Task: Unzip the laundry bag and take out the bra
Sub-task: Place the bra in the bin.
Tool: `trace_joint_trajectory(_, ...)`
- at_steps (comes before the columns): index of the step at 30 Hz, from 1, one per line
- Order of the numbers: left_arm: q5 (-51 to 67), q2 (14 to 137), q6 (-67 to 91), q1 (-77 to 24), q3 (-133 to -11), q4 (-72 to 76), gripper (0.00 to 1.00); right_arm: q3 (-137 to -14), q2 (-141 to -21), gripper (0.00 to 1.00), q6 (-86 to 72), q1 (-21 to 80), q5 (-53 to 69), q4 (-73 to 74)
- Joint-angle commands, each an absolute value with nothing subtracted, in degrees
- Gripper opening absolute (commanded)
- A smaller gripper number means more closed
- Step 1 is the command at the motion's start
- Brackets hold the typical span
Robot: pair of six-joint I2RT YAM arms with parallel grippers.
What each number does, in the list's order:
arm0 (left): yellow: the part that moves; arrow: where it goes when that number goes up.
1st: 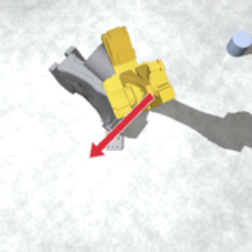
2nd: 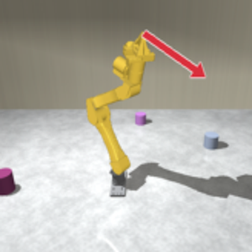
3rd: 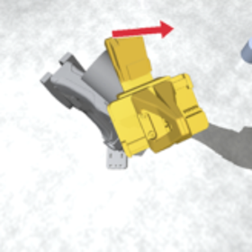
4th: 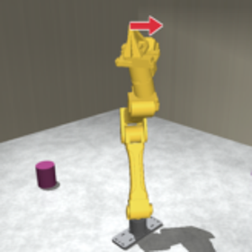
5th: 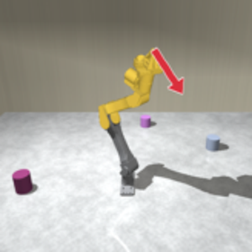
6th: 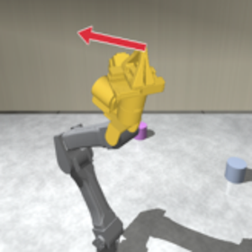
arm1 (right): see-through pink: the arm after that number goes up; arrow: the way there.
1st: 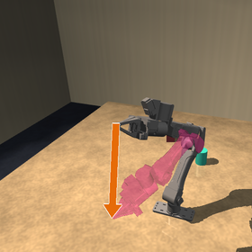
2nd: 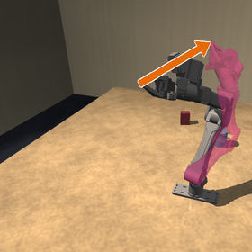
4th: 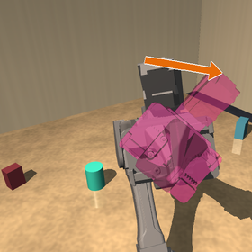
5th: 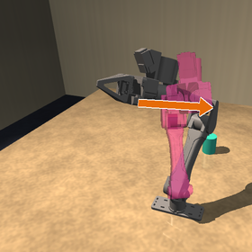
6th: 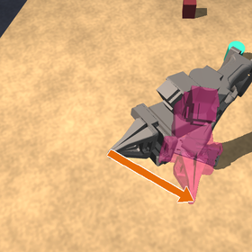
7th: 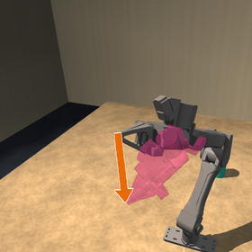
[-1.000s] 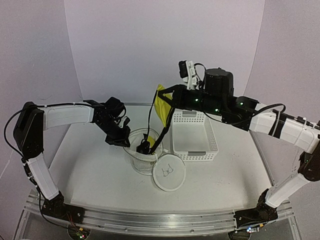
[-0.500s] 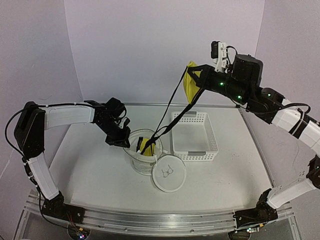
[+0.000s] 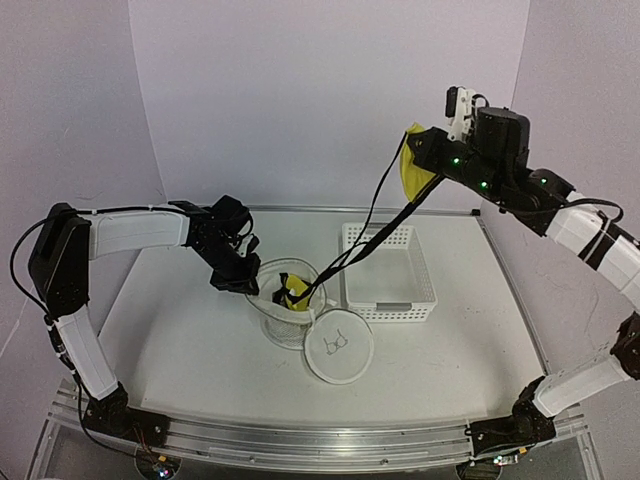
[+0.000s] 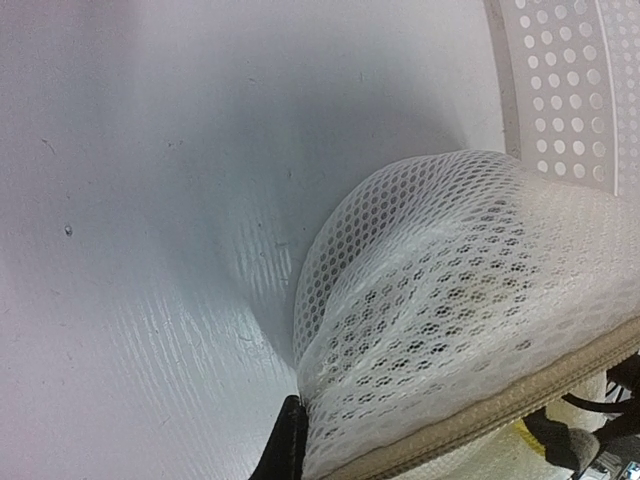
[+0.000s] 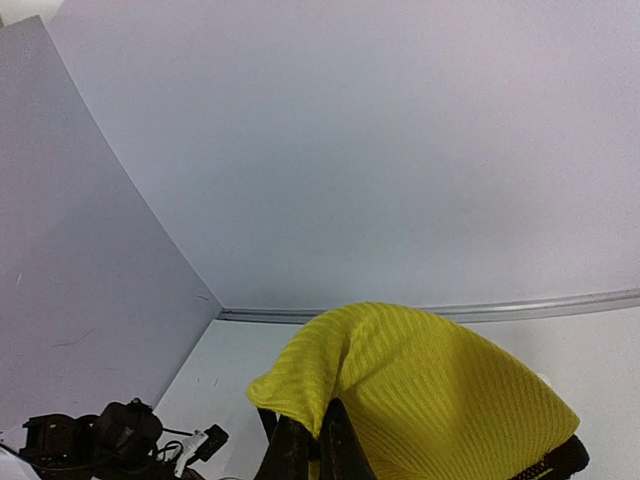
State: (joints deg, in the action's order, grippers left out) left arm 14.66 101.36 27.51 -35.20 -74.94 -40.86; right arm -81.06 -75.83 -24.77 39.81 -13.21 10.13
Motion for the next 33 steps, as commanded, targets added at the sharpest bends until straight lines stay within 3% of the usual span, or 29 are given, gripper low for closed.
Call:
trace_joint_trajectory(1, 12.59, 100.25, 27.41, -35.27, -76.93, -39.39, 0.00, -77.17, -80.78, 0.00, -28.98, 37.62, -12.34, 11.34)
trace_joint_trajectory(19, 11.71, 100.01, 26.90, -35.31, -77.77, -40.13, 0.00, -73.18, -101.93, 0.00, -36.65, 32.49, -3.77, 11.43)
trace_joint_trajectory(21, 11.69, 100.23, 26.81, -35.28, -78.02, -40.29, 0.00, -73.58, -103.11, 0.04, -36.86, 32.34, -3.47, 11.43)
trace_joint_trajectory(27, 11.36, 100.48, 26.63, -35.31, -78.98, -40.78, 0.00, -74.44, -104.13, 0.29, -35.81, 31.90, -3.71, 11.59)
trace_joint_trajectory(33, 11.27, 100.96, 26.46, -35.39, -79.62, -41.21, 0.00, -74.09, -100.72, 0.37, -35.03, 31.93, -3.15, 11.85)
